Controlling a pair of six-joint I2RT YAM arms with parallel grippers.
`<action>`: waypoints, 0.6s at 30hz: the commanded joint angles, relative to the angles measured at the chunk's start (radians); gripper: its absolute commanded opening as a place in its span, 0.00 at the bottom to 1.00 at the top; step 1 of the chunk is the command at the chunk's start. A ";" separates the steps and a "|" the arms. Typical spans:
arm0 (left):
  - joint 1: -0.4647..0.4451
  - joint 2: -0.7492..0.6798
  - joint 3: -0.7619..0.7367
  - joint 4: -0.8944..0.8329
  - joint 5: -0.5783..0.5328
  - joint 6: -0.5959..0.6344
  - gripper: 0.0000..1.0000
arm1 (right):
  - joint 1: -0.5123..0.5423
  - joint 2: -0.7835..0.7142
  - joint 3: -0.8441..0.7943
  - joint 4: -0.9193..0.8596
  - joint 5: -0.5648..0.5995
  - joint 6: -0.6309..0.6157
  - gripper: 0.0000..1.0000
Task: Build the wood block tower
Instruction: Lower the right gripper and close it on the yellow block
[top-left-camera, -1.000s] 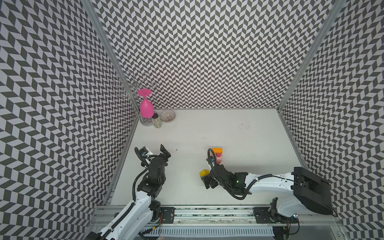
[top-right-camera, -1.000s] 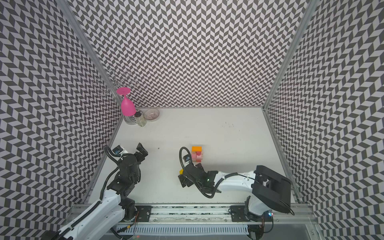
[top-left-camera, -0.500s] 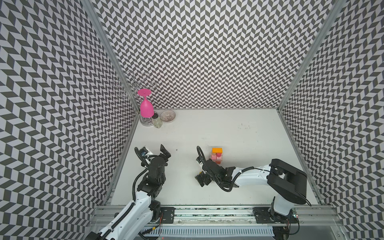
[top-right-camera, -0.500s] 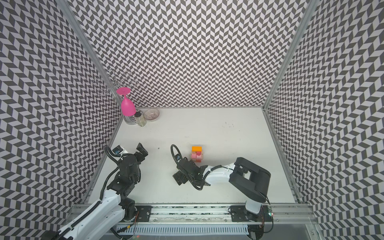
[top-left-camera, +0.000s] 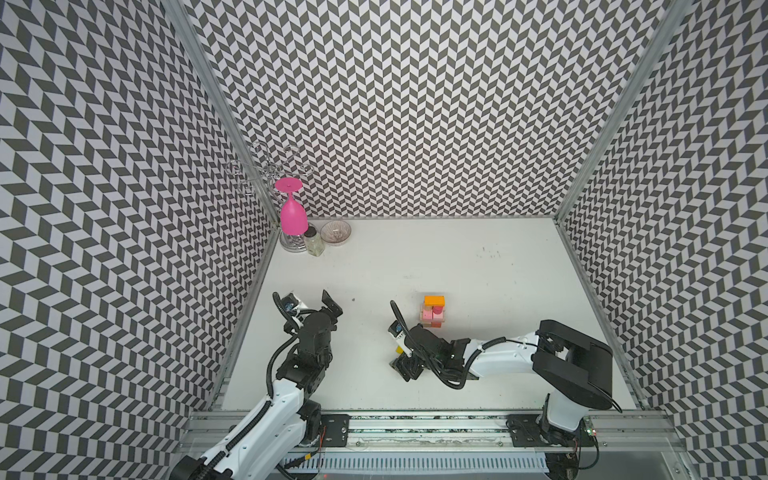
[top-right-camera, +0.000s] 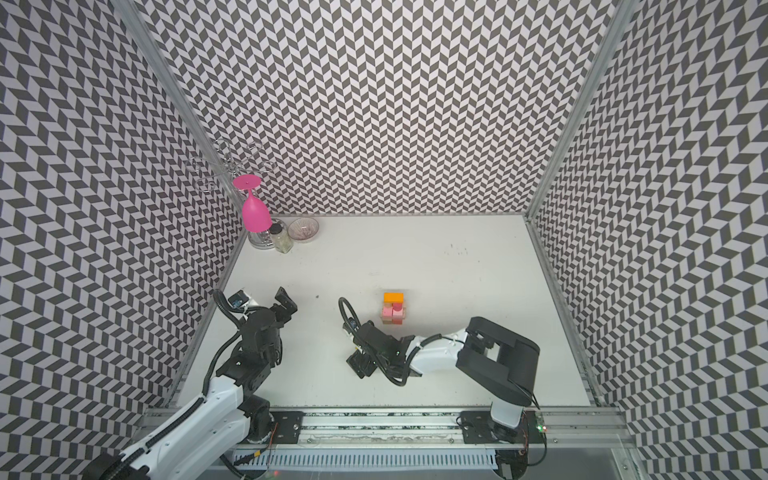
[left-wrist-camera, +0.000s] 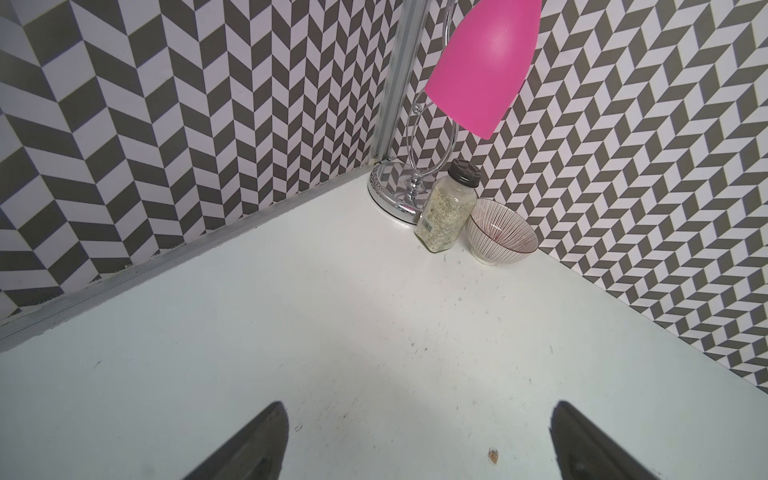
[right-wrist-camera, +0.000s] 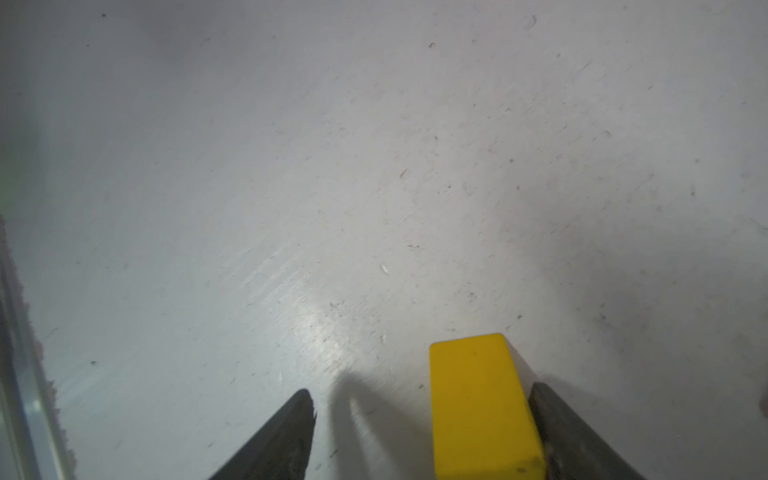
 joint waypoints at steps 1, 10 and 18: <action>0.005 0.001 0.014 0.015 -0.002 -0.006 0.98 | 0.021 -0.045 -0.020 0.030 0.018 0.007 0.76; 0.004 -0.012 0.009 0.012 0.008 -0.005 0.98 | 0.038 -0.016 -0.006 -0.007 0.149 0.059 0.68; 0.005 -0.011 0.009 0.014 0.013 -0.004 0.98 | 0.052 0.017 0.036 -0.039 0.182 0.083 0.51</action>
